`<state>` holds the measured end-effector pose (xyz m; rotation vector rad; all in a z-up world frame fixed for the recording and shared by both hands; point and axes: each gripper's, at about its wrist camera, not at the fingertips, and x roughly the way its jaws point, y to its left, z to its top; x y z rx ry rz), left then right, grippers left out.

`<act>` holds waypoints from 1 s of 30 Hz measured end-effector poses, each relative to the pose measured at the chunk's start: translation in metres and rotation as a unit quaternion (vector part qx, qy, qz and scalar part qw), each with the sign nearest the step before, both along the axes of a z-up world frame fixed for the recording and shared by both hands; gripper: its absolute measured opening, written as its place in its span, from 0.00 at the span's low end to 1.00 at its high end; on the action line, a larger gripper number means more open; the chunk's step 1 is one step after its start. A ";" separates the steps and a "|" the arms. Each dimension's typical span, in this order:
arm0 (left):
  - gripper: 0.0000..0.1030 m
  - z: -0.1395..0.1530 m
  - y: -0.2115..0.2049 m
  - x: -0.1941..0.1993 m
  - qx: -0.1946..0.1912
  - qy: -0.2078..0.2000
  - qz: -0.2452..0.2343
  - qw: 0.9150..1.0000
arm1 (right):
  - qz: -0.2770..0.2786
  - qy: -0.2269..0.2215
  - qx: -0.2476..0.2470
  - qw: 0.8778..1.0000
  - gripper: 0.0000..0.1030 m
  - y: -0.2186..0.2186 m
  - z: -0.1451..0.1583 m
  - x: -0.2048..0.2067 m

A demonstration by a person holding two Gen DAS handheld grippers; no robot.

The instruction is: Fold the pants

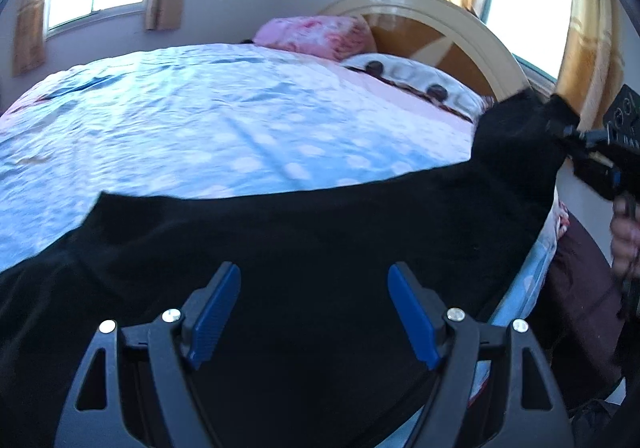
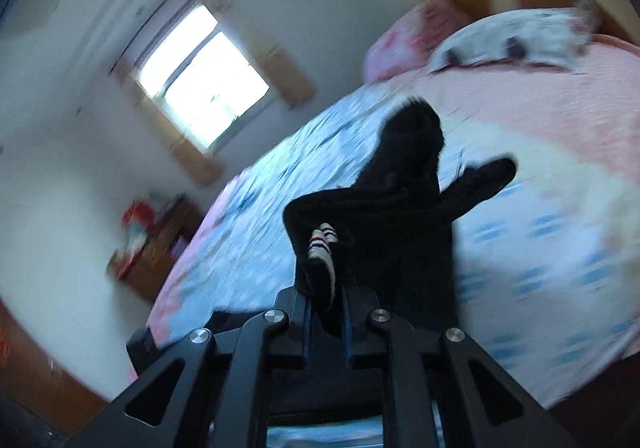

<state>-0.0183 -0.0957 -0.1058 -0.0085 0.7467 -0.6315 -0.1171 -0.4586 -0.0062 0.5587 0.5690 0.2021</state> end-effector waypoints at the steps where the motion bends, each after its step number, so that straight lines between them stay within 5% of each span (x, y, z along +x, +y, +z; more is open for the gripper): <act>1: 0.77 -0.001 0.007 -0.001 -0.002 0.003 0.005 1.000 | 0.017 0.009 -0.008 1.000 0.11 0.022 -0.006 0.010; 8: 0.77 -0.015 0.045 -0.004 -0.010 0.022 0.038 0.999 | 0.118 0.083 -0.039 0.989 0.11 0.151 -0.088 0.064; 12: 0.77 -0.018 0.055 -0.008 -0.014 0.028 0.041 0.999 | 0.136 0.119 -0.039 0.983 0.11 0.172 -0.121 0.075; 18: 0.77 -0.021 0.049 -0.001 -0.051 0.057 0.016 0.997 | 0.168 0.118 -0.113 0.972 0.12 0.191 -0.125 0.069; 21: 0.77 -0.020 0.043 0.004 -0.059 0.070 0.010 0.996 | 0.189 0.115 -0.188 0.957 0.14 0.205 -0.121 0.059; 23: 0.77 -0.018 0.038 0.008 -0.065 0.078 0.001 0.995 | 0.209 0.116 -0.196 0.951 0.19 0.205 -0.115 0.051; 25: 0.77 -0.018 0.028 0.012 -0.066 0.087 -0.012 0.994 | 0.213 0.120 -0.186 0.952 0.44 0.196 -0.113 0.045; 30: 0.77 -0.022 0.002 0.016 -0.055 0.102 -0.028 0.993 | 0.177 0.117 -0.151 0.966 0.47 0.161 -0.100 0.032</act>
